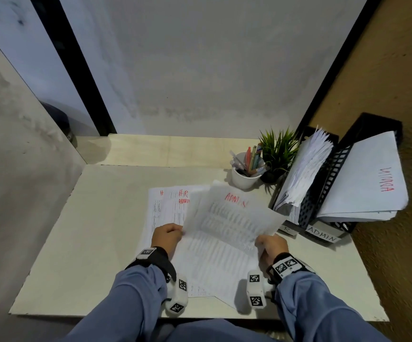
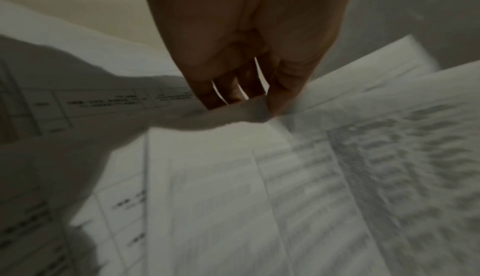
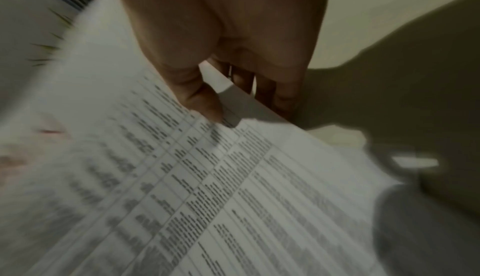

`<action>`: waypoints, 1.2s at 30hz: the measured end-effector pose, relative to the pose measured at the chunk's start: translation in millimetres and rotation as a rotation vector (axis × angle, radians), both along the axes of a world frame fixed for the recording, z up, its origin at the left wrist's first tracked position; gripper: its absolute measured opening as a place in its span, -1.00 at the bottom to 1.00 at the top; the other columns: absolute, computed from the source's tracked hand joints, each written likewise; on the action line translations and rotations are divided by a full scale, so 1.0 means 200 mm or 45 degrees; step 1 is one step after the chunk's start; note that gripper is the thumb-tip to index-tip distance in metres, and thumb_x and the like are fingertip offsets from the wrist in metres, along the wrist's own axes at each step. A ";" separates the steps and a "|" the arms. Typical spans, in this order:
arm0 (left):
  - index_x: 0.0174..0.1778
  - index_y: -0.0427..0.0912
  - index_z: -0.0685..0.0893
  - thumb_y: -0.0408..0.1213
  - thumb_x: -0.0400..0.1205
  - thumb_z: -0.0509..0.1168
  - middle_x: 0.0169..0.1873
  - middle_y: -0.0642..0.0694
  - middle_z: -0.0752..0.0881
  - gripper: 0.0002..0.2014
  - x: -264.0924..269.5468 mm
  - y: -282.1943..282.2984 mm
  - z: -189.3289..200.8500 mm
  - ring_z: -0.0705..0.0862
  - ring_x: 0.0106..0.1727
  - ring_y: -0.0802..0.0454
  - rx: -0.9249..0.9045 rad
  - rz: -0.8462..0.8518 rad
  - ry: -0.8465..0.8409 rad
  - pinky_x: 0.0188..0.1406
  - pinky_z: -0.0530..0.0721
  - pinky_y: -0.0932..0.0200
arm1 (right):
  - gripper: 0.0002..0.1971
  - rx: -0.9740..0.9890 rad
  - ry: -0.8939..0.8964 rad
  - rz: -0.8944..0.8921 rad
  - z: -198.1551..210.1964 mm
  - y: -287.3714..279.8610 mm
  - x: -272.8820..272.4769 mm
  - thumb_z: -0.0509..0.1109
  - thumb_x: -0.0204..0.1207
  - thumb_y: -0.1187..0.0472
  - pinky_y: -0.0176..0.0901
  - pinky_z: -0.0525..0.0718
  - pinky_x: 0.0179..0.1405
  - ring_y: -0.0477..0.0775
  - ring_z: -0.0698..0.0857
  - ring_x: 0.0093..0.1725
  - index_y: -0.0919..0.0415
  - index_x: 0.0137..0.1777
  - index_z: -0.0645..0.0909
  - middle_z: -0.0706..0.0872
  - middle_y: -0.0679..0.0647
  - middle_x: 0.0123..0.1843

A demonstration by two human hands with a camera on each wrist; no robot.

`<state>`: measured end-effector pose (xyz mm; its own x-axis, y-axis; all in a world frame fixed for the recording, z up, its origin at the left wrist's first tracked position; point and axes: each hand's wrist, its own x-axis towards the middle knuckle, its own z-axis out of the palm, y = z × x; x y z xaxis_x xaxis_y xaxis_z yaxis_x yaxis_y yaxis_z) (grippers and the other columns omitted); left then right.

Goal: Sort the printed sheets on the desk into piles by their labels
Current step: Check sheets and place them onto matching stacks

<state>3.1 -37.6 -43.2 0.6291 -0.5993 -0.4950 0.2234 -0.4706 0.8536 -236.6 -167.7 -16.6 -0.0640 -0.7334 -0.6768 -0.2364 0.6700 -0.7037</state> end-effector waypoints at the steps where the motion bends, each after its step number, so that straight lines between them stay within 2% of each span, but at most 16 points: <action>1: -0.60 -0.13 0.73 -0.61 0.31 0.33 -0.47 -0.12 0.70 -0.70 0.00 0.01 0.01 0.60 -0.21 -0.14 -0.037 0.013 0.023 -0.06 0.60 -0.05 | -0.84 -0.027 0.005 -0.010 0.00 0.00 -0.01 0.29 0.24 0.67 -0.13 0.51 -0.31 0.15 0.55 -0.29 0.45 -0.32 0.56 0.63 0.19 -0.22; 3: -0.61 -0.19 0.69 -0.71 0.39 0.29 -0.44 -0.20 0.67 -0.63 0.00 0.02 0.03 0.60 -0.22 -0.13 -0.076 0.001 0.065 -0.03 0.63 -0.05 | -0.77 -0.047 -0.086 -0.049 0.01 0.00 -0.03 0.24 0.21 0.71 -0.20 0.48 -0.42 0.14 0.53 -0.33 0.39 -0.41 0.50 0.58 0.17 -0.30; 5: -0.61 -0.22 0.64 -0.75 0.40 0.22 -0.47 -0.19 0.62 -0.61 -0.02 0.03 0.05 0.56 -0.26 -0.11 -0.099 -0.037 0.083 -0.15 0.57 0.06 | -0.72 -0.081 -0.138 -0.059 0.01 0.01 -0.02 0.22 0.17 0.74 -0.24 0.47 -0.47 0.15 0.51 -0.35 0.34 -0.47 0.47 0.54 0.13 -0.40; 8: -0.73 -0.07 0.61 -0.73 0.46 0.08 -0.62 0.02 0.57 -0.43 -0.08 0.01 0.08 0.47 -0.40 -0.04 -0.064 -0.111 0.035 -0.33 0.43 0.22 | -0.67 -0.104 -0.218 -0.055 -0.01 0.02 0.03 0.28 0.05 0.68 -0.09 0.47 -0.38 0.18 0.50 -0.30 0.20 -0.51 0.47 0.52 0.16 -0.44; 10: -0.85 -0.02 0.50 -0.76 0.45 -0.01 -0.76 0.17 0.43 -0.33 -0.13 -0.01 0.12 0.36 -0.48 0.08 -0.033 -0.108 0.005 -0.43 0.32 0.29 | -0.66 -0.088 -0.237 -0.042 -0.01 0.02 0.05 0.32 0.09 0.64 0.01 0.60 -0.25 0.24 0.59 -0.22 0.18 -0.31 0.55 0.63 0.24 -0.28; 12: -0.87 -0.06 0.49 -0.78 0.39 -0.03 -0.73 0.16 0.49 -0.36 -0.14 -0.02 0.11 0.45 -0.45 0.06 0.017 -0.070 -0.043 -0.41 0.42 0.29 | -0.56 -0.058 -0.283 -0.037 0.01 0.02 0.07 0.28 0.21 0.68 0.05 0.66 -0.07 0.27 0.66 -0.09 0.23 0.00 0.56 0.69 0.29 -0.10; 14: -0.74 -0.10 0.63 -0.74 0.36 0.03 -0.46 0.00 0.72 -0.46 -0.11 -0.02 0.06 0.68 -0.23 -0.13 0.054 0.025 -0.082 -0.19 0.67 0.09 | -0.46 -0.043 -0.330 -0.029 0.01 0.03 0.07 0.23 0.25 0.72 0.12 0.66 0.11 0.31 0.66 0.04 0.27 0.18 0.51 0.68 0.31 0.04; 15: -0.62 -0.10 0.69 -0.69 0.39 0.07 -0.30 -0.10 0.77 -0.52 -0.09 -0.02 0.04 0.71 -0.12 -0.20 0.126 0.064 -0.159 -0.09 0.70 0.01 | -0.47 -0.039 -0.334 -0.027 0.01 0.04 0.07 0.21 0.26 0.72 0.09 0.65 0.12 0.30 0.65 0.07 0.30 0.19 0.50 0.67 0.29 0.07; 17: -0.22 -0.19 0.75 -0.59 0.49 0.15 -0.02 -0.23 0.75 -0.70 -0.04 0.00 0.02 0.69 0.02 -0.28 0.325 0.119 -0.401 0.06 0.68 -0.03 | -0.65 -0.043 -0.271 0.023 0.02 0.06 0.07 0.18 0.30 0.72 -0.16 0.58 -0.14 0.19 0.59 -0.04 0.38 -0.01 0.53 0.62 0.21 -0.03; 19: 0.12 -0.29 0.65 -0.50 0.54 0.20 0.19 -0.30 0.65 -0.73 -0.01 0.01 0.01 0.63 0.17 -0.32 0.463 0.162 -0.449 0.20 0.60 -0.06 | -0.76 -0.070 -0.169 0.075 0.05 0.07 0.06 0.20 0.31 0.70 -0.31 0.42 -0.45 0.09 0.46 -0.24 0.37 -0.20 0.48 0.49 0.18 -0.21; 20: 0.21 -0.32 0.59 -0.47 0.56 0.22 0.24 -0.32 0.60 -0.70 -0.01 0.02 0.01 0.59 0.23 -0.32 0.507 0.158 -0.433 0.23 0.55 -0.06 | -0.76 -0.078 -0.149 0.084 0.05 0.07 0.06 0.21 0.31 0.69 -0.34 0.37 -0.54 0.07 0.40 -0.33 0.36 -0.23 0.45 0.44 0.17 -0.27; 22: 0.28 -0.35 0.51 -0.44 0.58 0.22 0.27 -0.33 0.58 -0.67 -0.01 0.02 0.00 0.56 0.27 -0.31 0.536 0.151 -0.395 0.25 0.49 -0.05 | -0.75 -0.066 -0.166 0.055 0.05 0.09 0.06 0.18 0.31 0.70 -0.28 0.34 -0.49 0.05 0.33 -0.39 0.35 -0.21 0.44 0.38 0.18 -0.25; 25: 0.29 -0.32 0.47 -0.38 0.59 0.22 0.20 -0.34 0.63 -0.66 -0.01 0.02 0.00 0.62 0.19 -0.31 0.557 0.149 -0.338 0.18 0.55 -0.05 | -0.73 -0.037 -0.182 0.030 0.05 0.10 0.06 0.14 0.30 0.72 -0.21 0.34 -0.37 0.07 0.37 -0.35 0.37 -0.21 0.45 0.41 0.20 -0.22; 30: 0.29 -0.30 0.45 -0.27 0.54 0.34 0.04 -0.22 0.60 -0.58 -0.01 0.03 -0.01 0.63 0.11 -0.24 0.573 0.056 -0.248 0.15 0.58 0.05 | -0.71 -0.074 -0.059 0.172 0.00 0.09 0.05 0.19 0.27 0.75 -0.21 0.46 -0.35 0.10 0.50 -0.24 0.38 -0.40 0.56 0.59 0.13 -0.30; 33: 0.13 -0.16 0.54 -0.31 0.52 0.36 -0.02 -0.14 0.58 -0.72 -0.02 0.02 0.00 0.62 0.05 -0.20 0.496 -0.022 -0.229 0.12 0.55 0.08 | -0.69 -0.063 -0.086 0.153 -0.02 0.09 0.05 0.18 0.27 0.77 -0.21 0.53 -0.31 0.11 0.55 -0.26 0.41 -0.32 0.60 0.64 0.16 -0.23; 36: -0.05 -0.22 0.68 -0.42 0.54 0.28 -0.13 -0.14 0.67 -0.87 -0.04 0.03 0.01 0.65 -0.04 -0.20 0.405 -0.036 -0.274 -0.01 0.60 0.09 | -0.71 -0.061 -0.094 0.142 -0.04 0.10 0.06 0.20 0.24 0.77 -0.17 0.53 -0.20 0.13 0.55 -0.16 0.42 -0.34 0.59 0.63 0.17 -0.22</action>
<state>-5.5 -32.6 -41.5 0.7242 -0.4559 -0.5174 0.0377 -0.7230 0.6898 -224.9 -148.3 -24.0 0.0686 -0.7647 -0.6407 -0.2539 0.6077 -0.7525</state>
